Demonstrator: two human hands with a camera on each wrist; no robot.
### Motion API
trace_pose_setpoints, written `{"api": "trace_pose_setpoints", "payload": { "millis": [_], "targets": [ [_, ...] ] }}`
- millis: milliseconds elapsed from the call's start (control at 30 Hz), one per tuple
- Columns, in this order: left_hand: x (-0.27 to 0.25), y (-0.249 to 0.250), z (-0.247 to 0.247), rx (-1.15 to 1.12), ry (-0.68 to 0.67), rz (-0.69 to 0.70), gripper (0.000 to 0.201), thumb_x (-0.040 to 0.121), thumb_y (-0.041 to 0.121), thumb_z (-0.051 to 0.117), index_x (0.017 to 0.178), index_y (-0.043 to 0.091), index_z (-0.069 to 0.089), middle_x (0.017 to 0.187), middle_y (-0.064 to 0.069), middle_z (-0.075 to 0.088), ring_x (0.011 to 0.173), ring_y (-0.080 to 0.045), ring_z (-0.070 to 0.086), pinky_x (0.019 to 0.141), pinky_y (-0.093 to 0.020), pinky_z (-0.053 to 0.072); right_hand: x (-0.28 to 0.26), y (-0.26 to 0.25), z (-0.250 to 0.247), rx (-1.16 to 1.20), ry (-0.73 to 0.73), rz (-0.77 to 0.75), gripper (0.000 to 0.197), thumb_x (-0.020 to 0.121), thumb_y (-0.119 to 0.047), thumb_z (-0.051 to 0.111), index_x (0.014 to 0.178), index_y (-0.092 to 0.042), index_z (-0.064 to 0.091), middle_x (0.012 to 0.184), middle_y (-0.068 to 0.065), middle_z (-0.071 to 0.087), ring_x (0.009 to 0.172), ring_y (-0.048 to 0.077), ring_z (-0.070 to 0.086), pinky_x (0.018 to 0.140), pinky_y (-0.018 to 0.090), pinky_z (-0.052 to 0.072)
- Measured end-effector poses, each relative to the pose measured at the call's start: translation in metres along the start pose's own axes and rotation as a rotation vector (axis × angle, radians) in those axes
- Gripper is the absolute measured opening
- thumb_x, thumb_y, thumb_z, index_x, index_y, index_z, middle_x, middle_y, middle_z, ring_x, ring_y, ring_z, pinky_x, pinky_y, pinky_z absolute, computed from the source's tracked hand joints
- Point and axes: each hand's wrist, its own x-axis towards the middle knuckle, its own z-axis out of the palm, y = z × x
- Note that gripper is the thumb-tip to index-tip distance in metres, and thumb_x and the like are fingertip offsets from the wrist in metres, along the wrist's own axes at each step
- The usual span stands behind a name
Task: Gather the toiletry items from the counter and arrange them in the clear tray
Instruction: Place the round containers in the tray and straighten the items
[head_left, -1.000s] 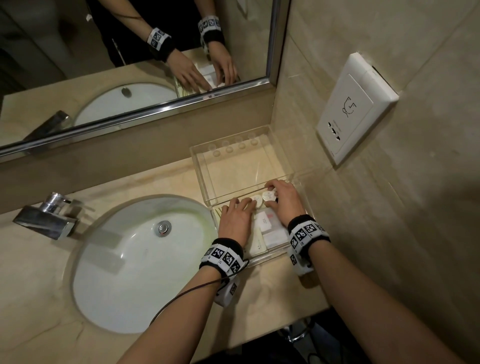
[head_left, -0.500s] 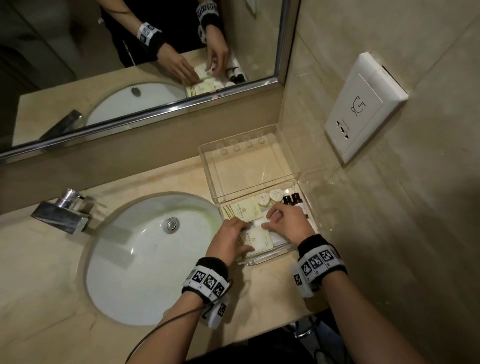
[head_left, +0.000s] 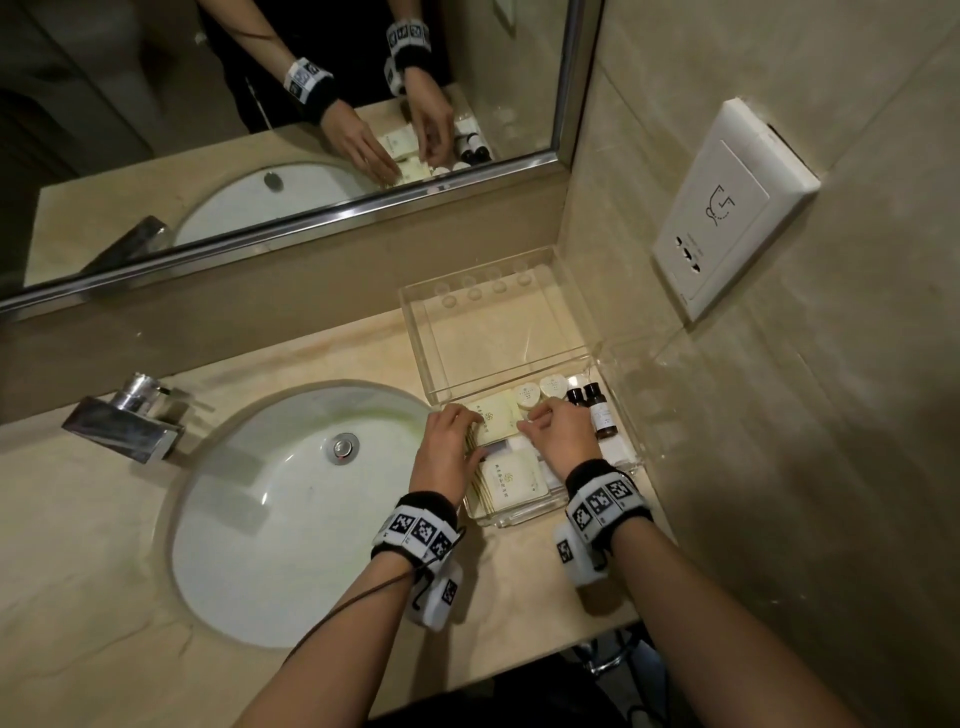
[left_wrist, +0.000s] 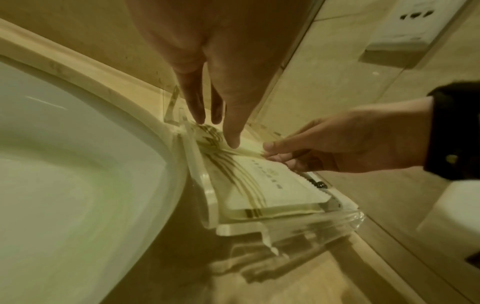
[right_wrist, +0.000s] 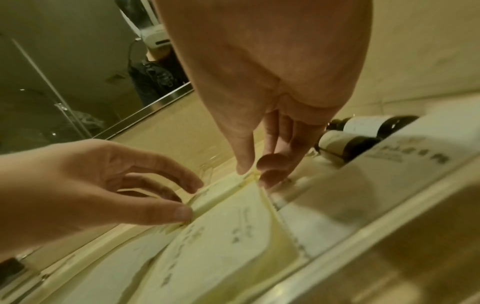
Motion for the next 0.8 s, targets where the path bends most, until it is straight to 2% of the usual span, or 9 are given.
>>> {"api": "trace_pose_setpoints", "payload": {
  "millis": [133, 200, 267, 400, 467, 567, 633, 700, 800],
  "targets": [
    [0.006, -0.003, 0.004, 0.047, -0.028, 0.002, 0.033, 0.077, 0.009, 0.073, 0.108, 0.011, 0.061, 0.115, -0.003, 0.057, 0.112, -0.024, 0.048, 0.089, -0.034, 0.047, 0.005, -0.002, 0.011, 0.039, -0.014, 0.078, 0.013, 0.082, -0.018, 0.075, 0.089, -0.012, 0.066, 0.091, 0.002, 0.07, 0.085, 0.017, 0.066, 0.086, 0.037, 0.056],
    [0.006, -0.004, 0.005, 0.045, -0.015, 0.003, 0.03, 0.078, 0.009, 0.072, 0.106, 0.011, 0.061, 0.114, -0.002, 0.058, 0.111, -0.024, 0.048, 0.088, -0.031, 0.046, 0.006, -0.002, 0.012, 0.052, -0.027, 0.103, 0.012, 0.082, -0.019, 0.075, 0.088, -0.013, 0.066, 0.096, 0.004, 0.072, 0.089, 0.019, 0.067, 0.088, 0.038, 0.055],
    [0.006, -0.005, 0.004, 0.044, -0.009, 0.007, 0.03, 0.078, 0.011, 0.073, 0.105, 0.012, 0.061, 0.113, -0.001, 0.057, 0.111, -0.023, 0.048, 0.087, -0.029, 0.045, 0.006, -0.004, 0.009, 0.069, -0.036, 0.125, 0.01, 0.083, -0.019, 0.074, 0.089, -0.015, 0.067, 0.094, 0.004, 0.072, 0.09, 0.02, 0.066, 0.087, 0.037, 0.054],
    [0.006, -0.006, 0.004, 0.04, -0.005, 0.007, 0.032, 0.077, 0.014, 0.074, 0.105, 0.014, 0.059, 0.112, 0.0, 0.057, 0.108, -0.022, 0.048, 0.084, -0.03, 0.047, 0.004, -0.006, 0.006, 0.144, -0.029, 0.127, 0.012, 0.083, -0.014, 0.072, 0.081, -0.018, 0.061, 0.082, 0.002, 0.068, 0.081, 0.021, 0.069, 0.082, 0.036, 0.057],
    [0.006, -0.006, 0.005, 0.04, -0.007, 0.002, 0.032, 0.077, 0.014, 0.074, 0.105, 0.014, 0.058, 0.112, 0.0, 0.056, 0.108, -0.022, 0.048, 0.084, -0.029, 0.046, 0.003, -0.009, 0.006, 0.23, -0.028, 0.154, 0.014, 0.083, -0.008, 0.071, 0.083, -0.014, 0.059, 0.083, 0.005, 0.068, 0.074, 0.02, 0.07, 0.082, 0.038, 0.058],
    [0.007, -0.005, 0.004, 0.034, -0.006, 0.0, 0.032, 0.076, 0.013, 0.074, 0.104, 0.014, 0.058, 0.111, 0.0, 0.056, 0.107, -0.022, 0.048, 0.083, -0.032, 0.048, 0.004, -0.013, 0.006, 0.283, -0.03, 0.228, 0.019, 0.08, -0.008, 0.075, 0.09, -0.014, 0.059, 0.084, 0.004, 0.069, 0.066, 0.014, 0.066, 0.075, 0.032, 0.058],
    [0.008, -0.004, 0.004, 0.04, -0.009, -0.005, 0.033, 0.076, 0.013, 0.074, 0.104, 0.014, 0.058, 0.112, -0.001, 0.056, 0.106, -0.022, 0.048, 0.083, -0.031, 0.048, 0.006, -0.014, 0.006, 0.259, -0.02, 0.266, 0.02, 0.076, -0.01, 0.079, 0.083, -0.017, 0.061, 0.085, 0.005, 0.071, 0.064, 0.014, 0.066, 0.069, 0.031, 0.057],
    [0.008, -0.003, 0.004, 0.046, -0.011, -0.003, 0.035, 0.076, 0.015, 0.075, 0.107, 0.013, 0.058, 0.113, -0.002, 0.056, 0.107, -0.022, 0.048, 0.083, -0.031, 0.047, 0.006, -0.016, 0.006, 0.23, -0.012, 0.283, 0.021, 0.073, -0.012, 0.082, 0.076, -0.02, 0.062, 0.085, 0.006, 0.073, 0.067, 0.017, 0.069, 0.071, 0.033, 0.059],
    [0.01, -0.003, 0.006, 0.077, -0.019, 0.008, 0.038, 0.076, 0.017, 0.075, 0.111, 0.014, 0.058, 0.116, -0.002, 0.056, 0.11, -0.023, 0.047, 0.085, -0.031, 0.047, 0.008, -0.019, 0.006, 0.177, -0.003, 0.275, 0.026, 0.067, -0.019, 0.086, 0.074, -0.024, 0.061, 0.087, 0.005, 0.073, 0.082, 0.022, 0.071, 0.079, 0.039, 0.059]
  ]
}}
